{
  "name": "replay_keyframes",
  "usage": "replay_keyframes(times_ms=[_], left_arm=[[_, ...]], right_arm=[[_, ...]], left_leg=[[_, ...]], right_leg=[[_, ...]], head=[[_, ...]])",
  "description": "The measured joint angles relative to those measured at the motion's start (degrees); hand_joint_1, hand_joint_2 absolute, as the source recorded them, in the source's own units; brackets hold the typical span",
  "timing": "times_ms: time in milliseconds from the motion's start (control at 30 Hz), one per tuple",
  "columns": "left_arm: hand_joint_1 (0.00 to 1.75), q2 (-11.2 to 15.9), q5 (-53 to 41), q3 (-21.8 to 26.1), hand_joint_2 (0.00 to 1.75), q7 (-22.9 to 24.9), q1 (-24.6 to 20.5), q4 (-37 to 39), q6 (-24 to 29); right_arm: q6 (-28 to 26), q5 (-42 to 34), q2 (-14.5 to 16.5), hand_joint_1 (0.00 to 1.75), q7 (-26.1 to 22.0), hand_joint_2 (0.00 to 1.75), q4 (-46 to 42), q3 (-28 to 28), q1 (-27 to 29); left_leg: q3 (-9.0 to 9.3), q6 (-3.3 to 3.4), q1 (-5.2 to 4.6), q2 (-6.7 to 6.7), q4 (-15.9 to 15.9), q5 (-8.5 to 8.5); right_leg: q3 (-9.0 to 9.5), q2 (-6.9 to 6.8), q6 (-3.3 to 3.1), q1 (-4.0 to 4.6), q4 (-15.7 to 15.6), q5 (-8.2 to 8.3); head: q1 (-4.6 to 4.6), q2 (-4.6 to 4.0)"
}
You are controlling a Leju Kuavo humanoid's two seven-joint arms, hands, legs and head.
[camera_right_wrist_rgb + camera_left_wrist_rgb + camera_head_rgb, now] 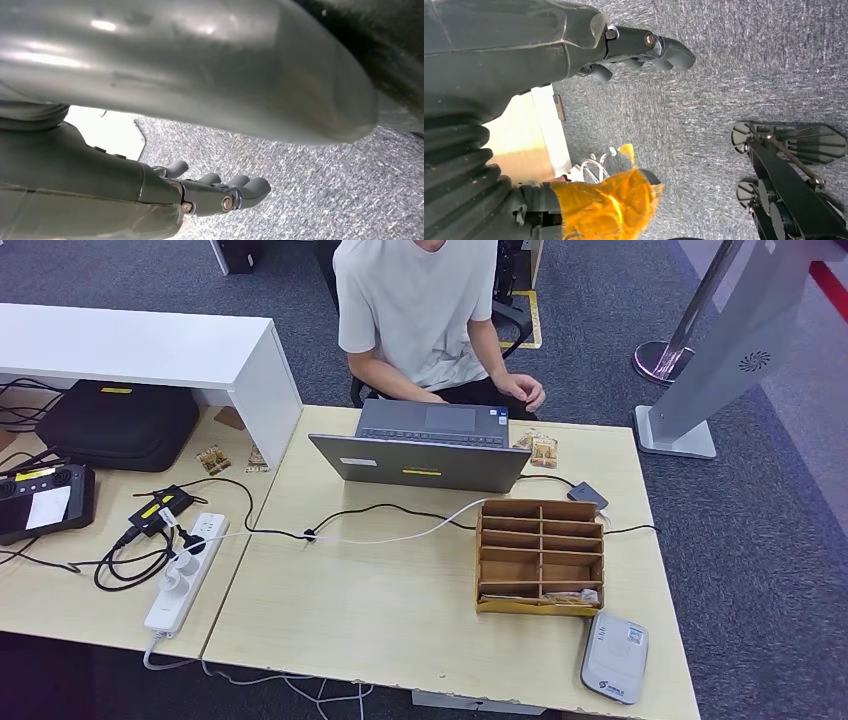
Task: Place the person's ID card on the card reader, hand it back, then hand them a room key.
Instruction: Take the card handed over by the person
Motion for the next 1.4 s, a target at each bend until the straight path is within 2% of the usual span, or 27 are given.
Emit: replay_keyframes(times_ms=[133,267,467,733,800,933,1033,1200,1400], left_arm=[[0.0,0.0,0.0,0.0,1.75,0.1,0.0,0.0,0.2],[0.0,-0.1,0.0,0.0,1.75,0.1,0.0,0.1,1.0],[0.0,-0.3,0.3,0.0,1.75,0.3,0.1,0.2,1.7],[0.0,-0.4,0.2,0.0,1.75,1.1,0.1,0.5,1.9],[0.0,-0.2,-0.5,-0.1,1.75,1.0,0.1,0.5,1.1],[0.0,1.1,-1.5,-0.5,1.75,0.8,0.1,0.6,-0.7],[0.0,1.8,-1.6,-0.8,1.75,0.8,0.1,0.6,-0.8],[0.0,1.9,-1.6,-1.0,1.75,0.7,0.1,0.6,-0.5],[0.0,1.9,-1.6,-1.2,1.75,0.7,0.1,0.6,-0.4]], right_arm=[[-2.6,-0.2,0.0,0.0,-0.3,0.0,0.0,0.0,0.1],[-7.8,-1.0,-0.2,0.0,-0.7,1.75,0.2,-0.2,0.1],[-13.8,-2.6,-1.1,0.0,-1.5,1.75,0.7,-1.7,0.5],[-19.2,-4.5,-2.3,0.0,-2.3,1.75,1.8,-3.5,1.0],[-18.5,-6.0,-3.6,0.0,-2.3,1.75,2.1,-4.4,1.1],[-15.1,-8.2,-9.6,0.0,-3.6,1.75,2.4,-6.4,1.1],[-16.4,-8.2,-12.6,0.0,-3.8,1.75,2.5,-7.3,1.2],[-19.8,-8.5,-14.0,0.0,-5.6,1.75,2.8,-7.5,1.4],[-21.0,-8.8,-15.2,0.0,-6.3,1.75,3.2,-8.2,1.5]], left_leg=[[0.0,0.0,0.0,0.0,0.0,0.0],[0.0,0.0,0.0,0.0,0.0,0.0],[-0.01,0.0,0.0,0.0,0.0,0.0],[-0.01,0.0,0.0,0.0,0.0,0.0],[-0.01,0.0,-0.02,0.0,0.0,0.0],[-0.02,0.01,-0.1,0.0,0.0,-0.01],[-0.03,0.01,-0.07,0.01,0.0,-0.01],[-0.02,0.03,-0.04,0.0,0.1,-0.02],[-0.03,0.02,0.04,0.0,0.1,-0.02]], right_leg=[[0.0,0.0,0.0,0.0,0.0,0.0],[0.0,0.0,0.0,0.0,0.0,0.0],[0.0,0.0,0.0,0.0,0.0,0.0],[0.0,-0.01,0.0,0.0,0.0,0.0],[0.0,-0.01,0.0,-0.01,0.0,0.0],[0.01,-0.01,0.0,-0.09,0.0,0.0],[0.02,0.0,0.01,-0.05,-0.1,0.01],[-0.02,-0.01,0.0,-0.04,0.0,0.01],[-0.02,-0.01,0.0,0.0,0.0,0.01]], head=[[-0.01,0.0],[-0.01,0.0],[-0.01,0.0],[-0.01,0.0],[-0.02,0.0],[-0.03,0.0],[0.06,0.0],[0.01,0.0],[0.02,0.0]])
